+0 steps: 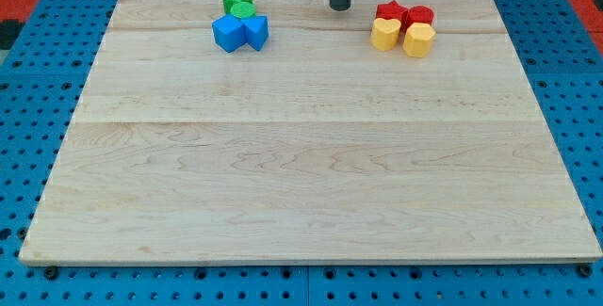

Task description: Separate the green blocks from the blue blocks

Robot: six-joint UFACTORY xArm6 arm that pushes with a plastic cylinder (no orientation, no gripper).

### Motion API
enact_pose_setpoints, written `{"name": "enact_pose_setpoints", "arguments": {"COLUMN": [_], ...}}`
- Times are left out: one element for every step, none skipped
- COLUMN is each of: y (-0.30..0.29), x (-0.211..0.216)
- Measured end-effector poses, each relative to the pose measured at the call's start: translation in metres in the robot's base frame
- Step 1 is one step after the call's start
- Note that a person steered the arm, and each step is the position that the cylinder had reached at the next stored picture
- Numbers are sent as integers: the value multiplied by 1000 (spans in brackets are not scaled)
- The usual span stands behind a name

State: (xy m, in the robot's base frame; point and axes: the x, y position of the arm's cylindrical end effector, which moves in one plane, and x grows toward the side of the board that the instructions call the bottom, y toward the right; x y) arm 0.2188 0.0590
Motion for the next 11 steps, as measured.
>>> {"name": "enact_pose_setpoints", "arguments": {"y": [6, 11, 0, -13, -75, -109, -132, -168, -184, -173, -161], "x": [-1, -6, -26, -26, -25, -26, -22, 4, 30, 38, 39]}}
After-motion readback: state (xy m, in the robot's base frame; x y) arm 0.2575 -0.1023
